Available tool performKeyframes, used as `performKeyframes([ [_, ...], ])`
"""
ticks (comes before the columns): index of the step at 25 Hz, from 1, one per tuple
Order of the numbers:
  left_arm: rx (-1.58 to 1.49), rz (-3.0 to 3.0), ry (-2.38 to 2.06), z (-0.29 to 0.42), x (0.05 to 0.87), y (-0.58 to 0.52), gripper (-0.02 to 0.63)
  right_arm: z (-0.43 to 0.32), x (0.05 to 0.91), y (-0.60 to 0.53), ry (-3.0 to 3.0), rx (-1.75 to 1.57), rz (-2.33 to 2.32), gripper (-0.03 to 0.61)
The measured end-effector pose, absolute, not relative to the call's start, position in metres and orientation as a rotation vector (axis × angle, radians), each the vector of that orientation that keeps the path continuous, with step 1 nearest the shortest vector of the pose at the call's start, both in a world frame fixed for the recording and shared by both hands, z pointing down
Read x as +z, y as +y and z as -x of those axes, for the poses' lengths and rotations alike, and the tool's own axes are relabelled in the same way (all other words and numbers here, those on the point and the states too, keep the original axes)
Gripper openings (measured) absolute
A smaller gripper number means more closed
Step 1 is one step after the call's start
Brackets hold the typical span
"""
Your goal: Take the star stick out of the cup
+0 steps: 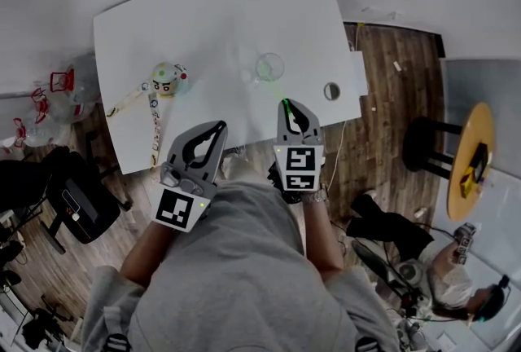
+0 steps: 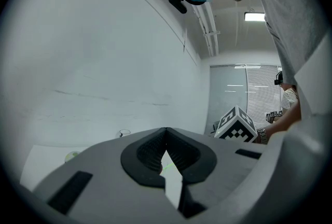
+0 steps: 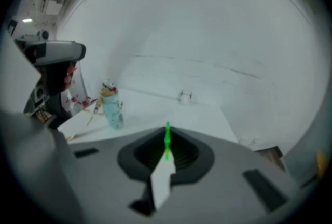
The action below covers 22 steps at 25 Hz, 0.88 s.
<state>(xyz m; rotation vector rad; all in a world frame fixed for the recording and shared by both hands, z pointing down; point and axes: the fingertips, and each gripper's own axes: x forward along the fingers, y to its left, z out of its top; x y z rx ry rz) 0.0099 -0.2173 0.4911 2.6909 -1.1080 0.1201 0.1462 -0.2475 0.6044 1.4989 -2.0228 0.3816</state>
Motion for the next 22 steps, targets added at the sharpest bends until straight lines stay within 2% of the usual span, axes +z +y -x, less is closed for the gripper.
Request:
performKeyframes([
  [22,0.08,-2.688,-1.118,-0.042,0.488,-0.184,0.031,-0.169,0.596,-0.215,-2.088,0.443,-1.567,0.044],
])
